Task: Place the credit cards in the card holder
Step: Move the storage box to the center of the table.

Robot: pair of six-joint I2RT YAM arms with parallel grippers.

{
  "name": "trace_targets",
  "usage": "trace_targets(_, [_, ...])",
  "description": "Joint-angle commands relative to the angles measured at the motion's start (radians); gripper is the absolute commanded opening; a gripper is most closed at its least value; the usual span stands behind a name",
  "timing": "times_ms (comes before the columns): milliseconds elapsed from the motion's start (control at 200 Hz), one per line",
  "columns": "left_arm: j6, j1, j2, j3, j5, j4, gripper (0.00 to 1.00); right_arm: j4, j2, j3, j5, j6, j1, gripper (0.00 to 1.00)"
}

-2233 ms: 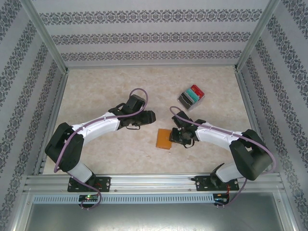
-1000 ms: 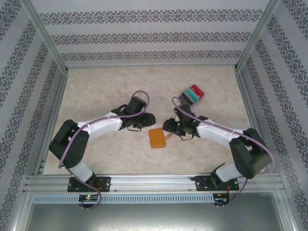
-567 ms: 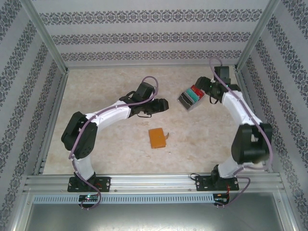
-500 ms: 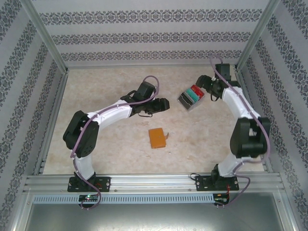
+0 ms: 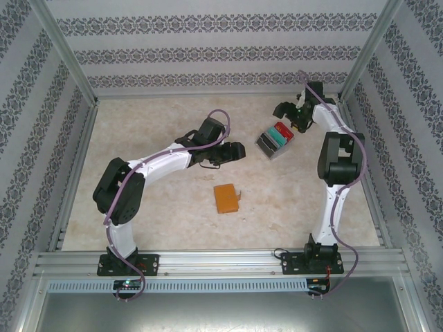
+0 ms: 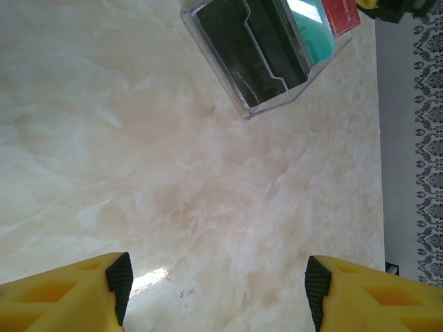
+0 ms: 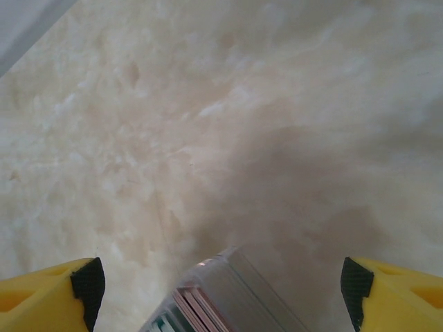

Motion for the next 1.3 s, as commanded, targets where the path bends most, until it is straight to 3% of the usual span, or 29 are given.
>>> trace_targets(0, [-0.007,0.016,-0.005,-0.004,0.007,-0.019,0.69,-0.068,0.015,0.024,-0.132,-0.016,-0.001,0.89])
trace_targets(385, [-0.004,0.045,0.016,0.009,0.007,-0.009,0.69,0.024,-0.143,-0.233,-0.294,-0.038,0.044,0.88])
trace_targets(649, [-0.014,0.102,0.11,0.065,0.02,0.019,0.65,0.108,-0.234,-0.374,-0.265,-0.007,0.151,0.88])
trace_targets(894, [-0.011,0.143,0.236,0.188,0.028,-0.022,0.56,0.138,-0.21,-0.356,-0.275,0.013,0.239,0.87])
trace_targets(1169, [-0.049,0.177,0.224,0.116,0.024,0.027,0.42,0.101,-0.25,-0.345,-0.086,0.019,0.265,0.85])
trace_targets(1294, [-0.054,0.179,0.261,0.134,0.077,0.047,0.46,0.067,-0.287,-0.332,-0.018,0.008,0.263,0.85])
